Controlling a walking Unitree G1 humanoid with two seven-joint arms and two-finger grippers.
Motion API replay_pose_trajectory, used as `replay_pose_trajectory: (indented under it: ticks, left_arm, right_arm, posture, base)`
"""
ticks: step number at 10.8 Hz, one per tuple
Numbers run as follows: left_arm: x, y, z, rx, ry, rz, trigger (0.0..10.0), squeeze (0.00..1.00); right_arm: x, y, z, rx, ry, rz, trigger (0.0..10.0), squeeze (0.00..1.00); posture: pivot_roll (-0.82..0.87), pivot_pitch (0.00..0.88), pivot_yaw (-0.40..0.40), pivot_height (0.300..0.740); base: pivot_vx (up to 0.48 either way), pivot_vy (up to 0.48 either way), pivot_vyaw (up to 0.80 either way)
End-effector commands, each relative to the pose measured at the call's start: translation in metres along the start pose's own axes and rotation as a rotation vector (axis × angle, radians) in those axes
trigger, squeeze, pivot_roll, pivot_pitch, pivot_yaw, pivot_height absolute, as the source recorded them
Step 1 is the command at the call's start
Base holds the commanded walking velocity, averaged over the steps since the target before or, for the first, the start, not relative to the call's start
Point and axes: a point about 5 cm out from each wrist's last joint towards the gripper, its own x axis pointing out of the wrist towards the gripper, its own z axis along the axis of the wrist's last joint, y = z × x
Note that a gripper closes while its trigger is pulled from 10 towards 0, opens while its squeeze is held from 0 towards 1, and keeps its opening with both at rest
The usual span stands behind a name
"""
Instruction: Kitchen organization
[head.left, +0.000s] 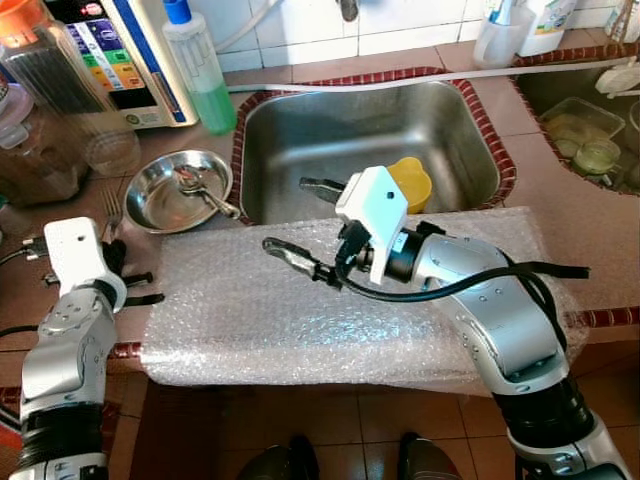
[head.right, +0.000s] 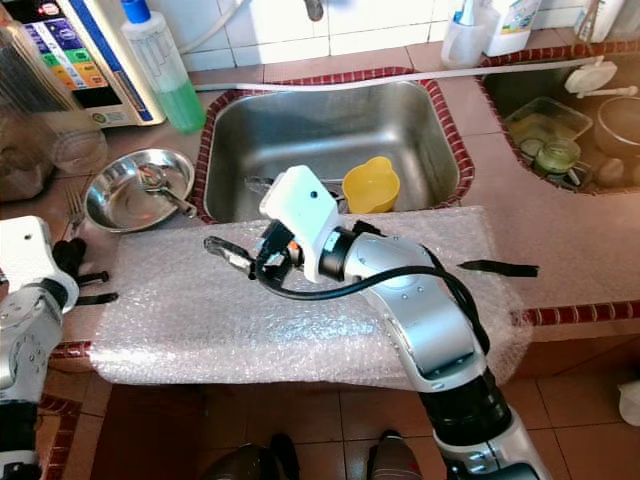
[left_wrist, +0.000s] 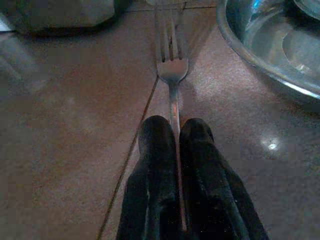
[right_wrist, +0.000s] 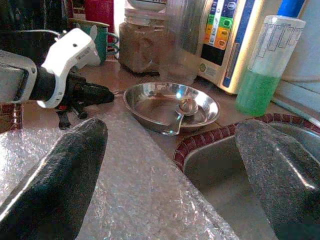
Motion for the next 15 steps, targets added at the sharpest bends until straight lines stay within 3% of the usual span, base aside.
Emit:
replay_pose_trajectory:
  ticks: [1, 3, 5, 9, 11, 12, 15]
  left_arm:
    - [-0.004, 0.010, -0.036, 0.007, 0.152, 0.031, 0.0, 0.00]
    - [-0.004, 0.010, -0.035, 0.014, 0.140, 0.031, 0.0, 0.00]
    - [-0.004, 0.018, -0.029, 0.043, 0.089, 0.107, 0.0, 0.00]
    - [-0.004, 0.017, -0.025, 0.013, 0.046, 0.108, 0.0, 0.00]
    - [-0.005, 0.019, -0.007, 0.022, -0.083, 0.151, 0.0, 0.00]
    - [-0.010, 0.010, 0.013, 0.146, -0.219, 0.142, 0.0, 0.00]
    - [-0.018, 0.001, 0.027, 0.126, -0.351, 0.177, 0.0, 0.00]
  right_arm:
    - [0.003, 0.005, 0.007, -0.026, -0.022, 0.031, 10.0, 0.00]
    - [0.003, 0.005, 0.007, -0.025, -0.023, 0.026, 10.0, 0.00]
    - [0.002, 0.004, 0.006, -0.028, -0.023, 0.019, 10.0, 0.00]
    - [0.003, 0.002, 0.007, -0.037, -0.024, 0.008, 10.0, 0.00]
    - [0.003, 0.000, 0.006, -0.041, -0.024, -0.006, 10.0, 0.00]
    - [0.003, -0.001, 0.006, -0.042, -0.024, -0.012, 10.0, 0.00]
    - [0.004, -0.006, 0.005, -0.045, -0.030, -0.045, 10.0, 0.00]
  posture:
    - [-0.16, 0.207, 0.140, 0.740]
    - [-0.16, 0.205, 0.141, 0.740]
    - [-0.16, 0.204, 0.141, 0.740]
    - [-0.16, 0.199, 0.141, 0.740]
    - [-0.16, 0.198, 0.140, 0.740]
    - [-0.16, 0.196, 0.139, 0.740]
    - [-0.16, 0.191, 0.140, 0.740]
  base:
    - [0.000, 0.000, 0.00]
    - [0.000, 0.000, 0.00]
    - [0.000, 0.000, 0.00]
    - [0.000, 0.000, 0.00]
    - [0.000, 0.000, 0.00]
    - [0.000, 0.000, 0.00]
    - [0.000, 0.000, 0.00]
